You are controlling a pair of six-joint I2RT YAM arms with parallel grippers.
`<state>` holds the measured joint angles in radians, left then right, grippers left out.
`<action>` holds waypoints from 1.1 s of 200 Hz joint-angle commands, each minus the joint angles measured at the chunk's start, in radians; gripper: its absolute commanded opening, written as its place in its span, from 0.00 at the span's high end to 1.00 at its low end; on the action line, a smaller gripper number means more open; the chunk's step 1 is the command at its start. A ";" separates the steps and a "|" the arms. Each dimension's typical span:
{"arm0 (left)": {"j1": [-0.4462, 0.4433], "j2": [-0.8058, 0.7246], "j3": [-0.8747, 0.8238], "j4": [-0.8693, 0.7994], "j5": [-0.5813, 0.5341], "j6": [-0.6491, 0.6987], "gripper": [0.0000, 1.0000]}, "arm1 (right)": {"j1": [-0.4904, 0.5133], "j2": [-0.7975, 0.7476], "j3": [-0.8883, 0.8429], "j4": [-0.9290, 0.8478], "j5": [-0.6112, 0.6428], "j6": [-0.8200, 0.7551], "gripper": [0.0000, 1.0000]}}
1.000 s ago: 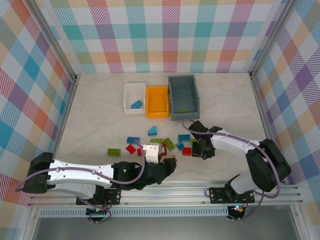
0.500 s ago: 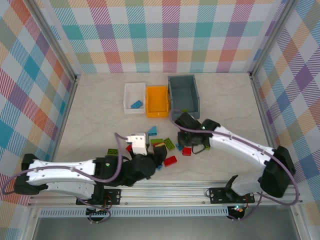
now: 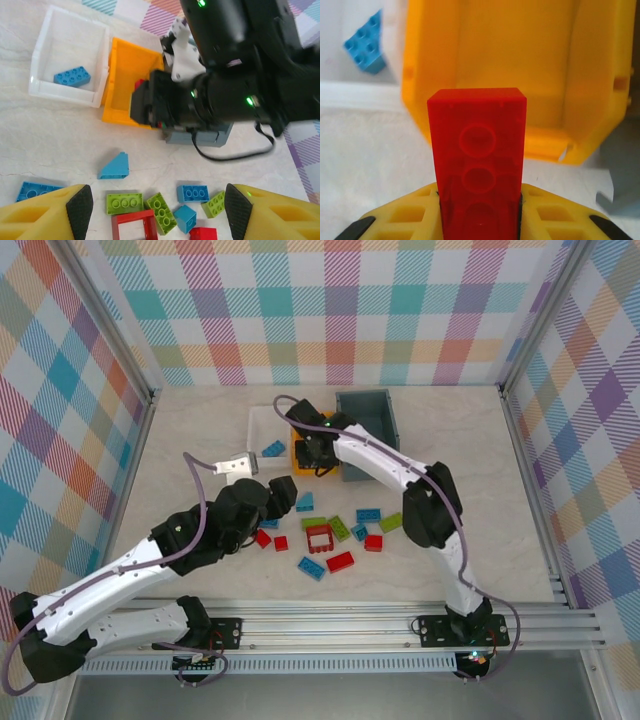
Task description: Sort the legos into containers by color
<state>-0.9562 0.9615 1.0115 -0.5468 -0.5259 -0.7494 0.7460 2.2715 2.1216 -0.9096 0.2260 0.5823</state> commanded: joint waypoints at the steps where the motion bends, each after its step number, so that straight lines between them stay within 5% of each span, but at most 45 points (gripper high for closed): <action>1: 0.032 0.014 0.026 0.022 0.081 0.038 0.28 | -0.020 0.081 0.137 -0.121 -0.020 0.000 0.72; 80: 0.046 0.015 0.006 -0.014 0.071 0.026 0.28 | -0.037 0.158 0.255 -0.135 -0.028 -0.012 0.49; 146: 0.077 0.018 0.038 -0.146 0.066 -0.019 0.29 | 0.010 -0.029 0.220 -0.108 0.037 -0.051 0.52; 188: 0.204 0.075 0.031 -0.248 0.209 -0.099 0.32 | 0.090 -0.413 -0.274 0.224 0.074 -0.136 0.52; 220: 0.333 0.152 -0.063 -0.204 0.343 -0.270 0.33 | 0.199 -0.749 -0.795 0.621 -0.062 -0.296 0.47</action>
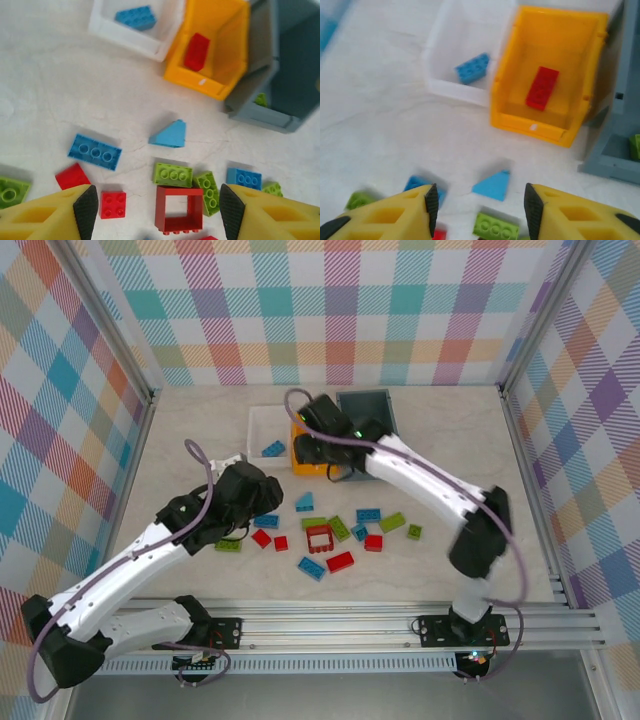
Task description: Sort the legos into containers by color
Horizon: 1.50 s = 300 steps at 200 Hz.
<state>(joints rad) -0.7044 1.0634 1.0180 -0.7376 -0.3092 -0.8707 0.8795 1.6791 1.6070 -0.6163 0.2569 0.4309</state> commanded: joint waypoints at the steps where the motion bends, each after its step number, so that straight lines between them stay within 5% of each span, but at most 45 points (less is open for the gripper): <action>1: 0.084 0.052 -0.073 -0.011 0.129 -0.153 0.33 | 0.069 -0.164 -0.294 0.336 -0.095 -0.148 0.47; 23: 0.153 0.099 -0.142 0.091 0.189 -0.247 0.34 | 0.106 -0.315 -0.526 0.464 -0.205 -0.180 0.40; 54: 0.220 0.174 -0.219 0.194 0.232 -0.361 0.34 | 0.131 -0.403 -0.637 0.423 -0.224 -0.138 0.37; 158: 0.280 0.428 -0.232 0.391 0.250 -0.375 0.30 | 0.180 -0.399 -0.659 0.425 -0.220 -0.106 0.39; 263: 0.270 0.500 -0.234 0.433 0.259 -0.365 0.58 | 0.190 -0.402 -0.677 0.430 -0.203 -0.081 0.40; 300: 0.268 0.419 -0.160 0.366 0.169 -0.294 0.71 | 0.190 -0.416 -0.669 0.457 -0.168 -0.056 0.41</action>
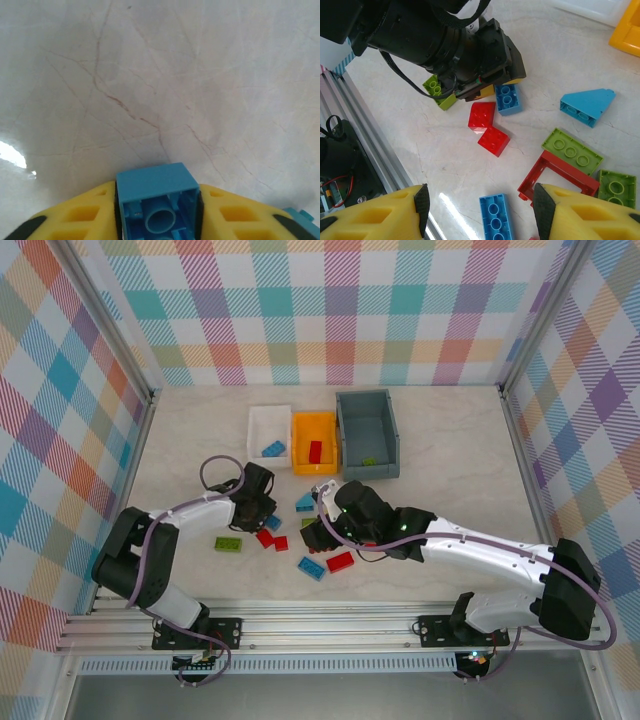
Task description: Sort the legos into containers by color
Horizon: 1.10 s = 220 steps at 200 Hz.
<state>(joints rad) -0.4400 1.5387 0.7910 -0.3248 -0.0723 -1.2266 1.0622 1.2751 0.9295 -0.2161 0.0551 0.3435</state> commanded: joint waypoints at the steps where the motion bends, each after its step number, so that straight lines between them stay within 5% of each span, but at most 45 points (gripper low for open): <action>1: 0.003 -0.058 0.075 -0.051 -0.072 0.070 0.71 | 0.006 -0.013 0.010 0.058 0.037 0.033 0.41; 54: 0.063 0.083 0.474 -0.236 -0.155 0.369 0.75 | -0.045 0.052 0.070 0.306 0.189 0.038 0.38; 143: 0.162 0.588 1.052 -0.332 -0.122 0.679 0.72 | -0.170 0.211 0.180 0.353 0.147 0.117 0.38; 220: 0.158 0.633 1.122 -0.359 -0.095 0.701 0.42 | -0.221 0.178 0.108 0.301 0.165 0.165 0.37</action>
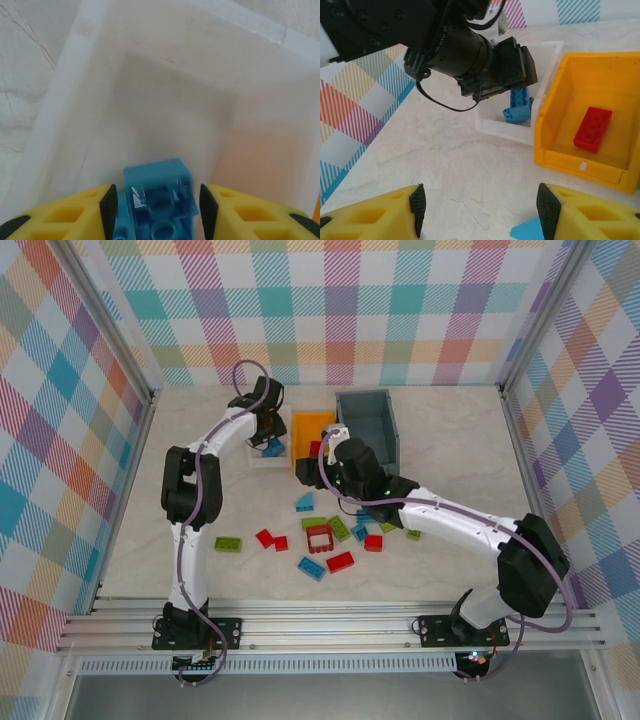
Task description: Sort the legos into containers by color
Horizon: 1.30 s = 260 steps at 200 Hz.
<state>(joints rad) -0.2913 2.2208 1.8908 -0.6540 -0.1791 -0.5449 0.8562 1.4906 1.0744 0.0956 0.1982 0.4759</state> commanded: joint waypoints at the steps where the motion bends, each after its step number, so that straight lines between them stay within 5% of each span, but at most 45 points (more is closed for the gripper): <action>1: 0.009 -0.053 0.020 -0.029 0.012 0.021 0.42 | -0.016 -0.040 -0.039 -0.013 0.025 0.035 0.37; 26: 0.001 -0.140 -0.017 -0.018 0.027 0.019 0.37 | -0.029 -0.121 -0.088 -0.139 0.121 0.101 0.37; 47: -0.021 -0.251 -0.083 0.011 0.028 0.012 0.34 | -0.064 -0.193 -0.108 -0.426 0.250 0.297 0.34; 70: -0.087 -0.415 -0.217 0.072 0.038 0.021 0.30 | -0.173 -0.232 -0.131 -0.704 0.227 0.431 0.37; 96: -0.230 -0.627 -0.436 0.169 0.058 0.016 0.28 | -0.305 -0.237 -0.195 -0.801 0.107 0.369 0.38; 130: -0.526 -0.844 -0.715 0.298 0.005 -0.018 0.26 | -0.372 -0.206 -0.254 -0.857 0.004 0.274 0.37; 178: -0.920 -0.968 -0.961 0.467 -0.259 -0.121 0.27 | -0.442 -0.113 -0.310 -0.791 -0.095 0.205 0.37; 206: -1.020 -0.953 -0.989 0.489 -0.324 -0.159 0.27 | -0.472 -0.059 -0.313 -0.762 -0.100 0.185 0.40; 260: -1.058 -0.912 -0.977 0.494 -0.350 -0.172 0.28 | -0.506 0.000 -0.303 -0.695 -0.101 0.156 0.52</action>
<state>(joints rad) -1.3304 1.2915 0.8997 -0.1963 -0.4755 -0.6956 0.3595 1.4551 0.7643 -0.6384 0.1143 0.6621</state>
